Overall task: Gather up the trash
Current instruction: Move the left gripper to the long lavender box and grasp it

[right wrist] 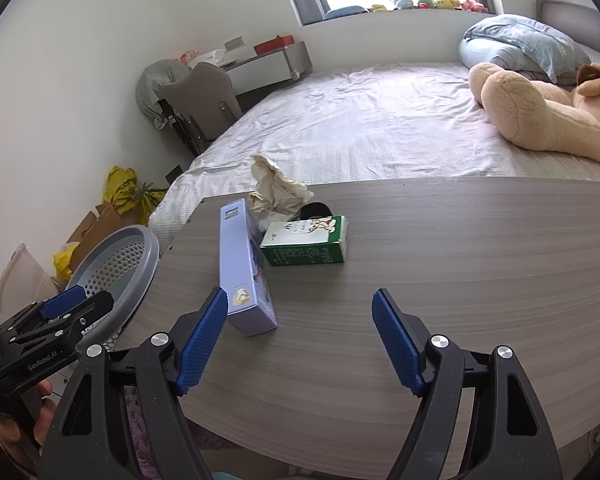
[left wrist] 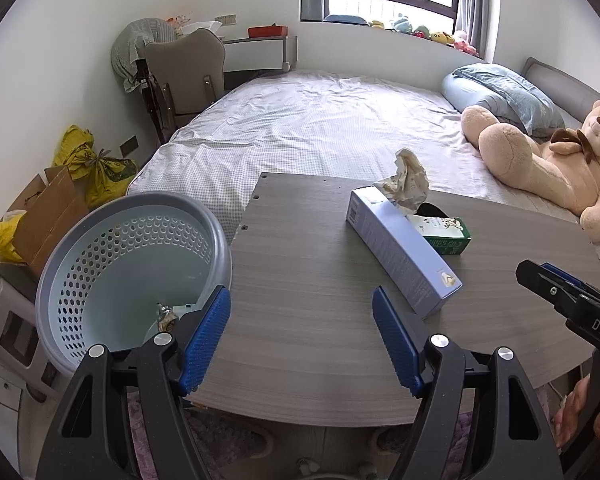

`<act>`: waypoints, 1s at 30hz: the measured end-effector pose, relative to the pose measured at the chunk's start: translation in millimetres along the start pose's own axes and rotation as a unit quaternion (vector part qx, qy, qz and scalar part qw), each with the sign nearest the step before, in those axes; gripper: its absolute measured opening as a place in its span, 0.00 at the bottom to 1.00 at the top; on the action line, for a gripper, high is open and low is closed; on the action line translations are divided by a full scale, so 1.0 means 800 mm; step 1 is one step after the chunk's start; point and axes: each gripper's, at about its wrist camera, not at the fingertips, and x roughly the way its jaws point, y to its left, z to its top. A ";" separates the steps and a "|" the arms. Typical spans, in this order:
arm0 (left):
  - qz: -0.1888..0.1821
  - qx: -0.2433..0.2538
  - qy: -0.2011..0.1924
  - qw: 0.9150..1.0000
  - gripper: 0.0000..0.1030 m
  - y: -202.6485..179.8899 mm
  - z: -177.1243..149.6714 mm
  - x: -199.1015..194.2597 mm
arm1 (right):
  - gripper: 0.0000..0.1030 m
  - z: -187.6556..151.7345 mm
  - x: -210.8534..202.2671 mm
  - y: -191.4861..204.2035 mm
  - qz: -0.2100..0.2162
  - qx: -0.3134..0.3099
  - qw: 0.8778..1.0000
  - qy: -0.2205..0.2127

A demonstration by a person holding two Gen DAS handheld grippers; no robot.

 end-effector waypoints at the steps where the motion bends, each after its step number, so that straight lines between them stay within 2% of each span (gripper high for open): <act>1: 0.000 0.002 0.000 1.000 0.68 -0.005 0.002 0.001 | 0.71 0.001 -0.002 -0.006 -0.002 0.001 1.000 -0.002; 13: -0.013 0.017 0.009 1.000 0.68 -0.058 0.013 0.013 | 0.71 0.004 -0.015 -0.065 -0.018 0.023 0.999 -0.017; 30: -0.040 0.017 0.028 0.999 0.68 -0.101 0.027 0.058 | 0.71 0.002 -0.015 -0.096 -0.018 0.056 0.998 -0.022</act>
